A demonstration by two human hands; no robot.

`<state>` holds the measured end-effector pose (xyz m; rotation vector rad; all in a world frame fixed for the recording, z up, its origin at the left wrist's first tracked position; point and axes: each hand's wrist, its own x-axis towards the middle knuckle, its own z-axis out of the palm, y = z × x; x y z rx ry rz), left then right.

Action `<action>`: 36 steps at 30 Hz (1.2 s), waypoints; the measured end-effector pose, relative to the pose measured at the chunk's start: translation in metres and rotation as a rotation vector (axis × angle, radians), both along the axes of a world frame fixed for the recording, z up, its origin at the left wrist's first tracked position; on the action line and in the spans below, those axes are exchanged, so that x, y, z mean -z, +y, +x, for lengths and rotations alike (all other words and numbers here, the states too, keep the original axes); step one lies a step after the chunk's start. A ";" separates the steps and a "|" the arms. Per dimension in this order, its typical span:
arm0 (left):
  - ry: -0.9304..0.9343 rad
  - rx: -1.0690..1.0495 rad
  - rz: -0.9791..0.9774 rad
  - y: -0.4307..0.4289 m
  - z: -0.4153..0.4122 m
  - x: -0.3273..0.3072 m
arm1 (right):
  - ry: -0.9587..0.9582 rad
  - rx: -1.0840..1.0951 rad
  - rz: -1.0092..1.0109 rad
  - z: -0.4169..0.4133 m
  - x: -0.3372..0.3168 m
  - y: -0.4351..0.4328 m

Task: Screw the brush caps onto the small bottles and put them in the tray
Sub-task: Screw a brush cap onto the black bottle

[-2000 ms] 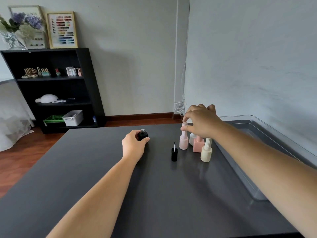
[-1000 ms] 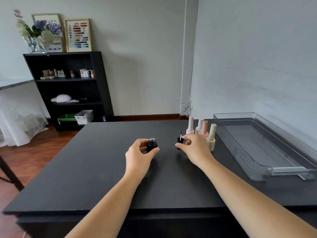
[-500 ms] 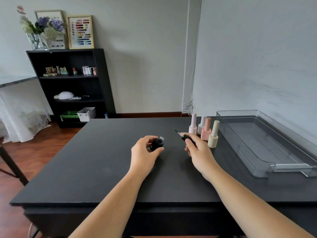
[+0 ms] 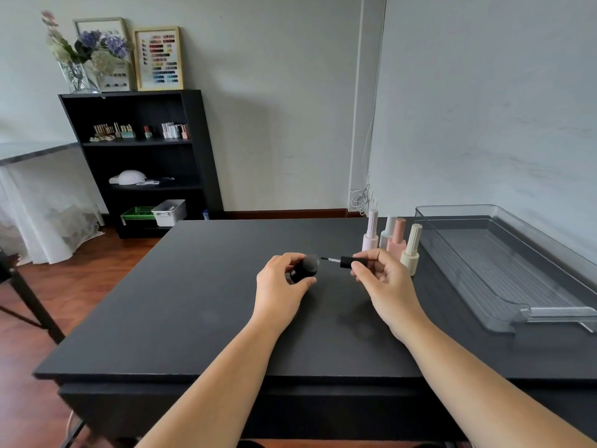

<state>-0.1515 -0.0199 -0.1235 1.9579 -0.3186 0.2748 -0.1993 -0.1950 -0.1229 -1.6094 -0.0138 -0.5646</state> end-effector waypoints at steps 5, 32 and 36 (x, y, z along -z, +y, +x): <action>-0.015 0.013 0.012 0.001 0.000 0.000 | -0.007 0.031 -0.061 0.002 0.001 0.001; -0.211 0.086 0.248 -0.005 -0.013 -0.006 | 0.190 0.188 -0.527 -0.002 -0.005 0.008; -0.196 0.070 0.200 -0.004 -0.012 -0.006 | 0.136 -0.008 -0.385 -0.004 -0.001 0.005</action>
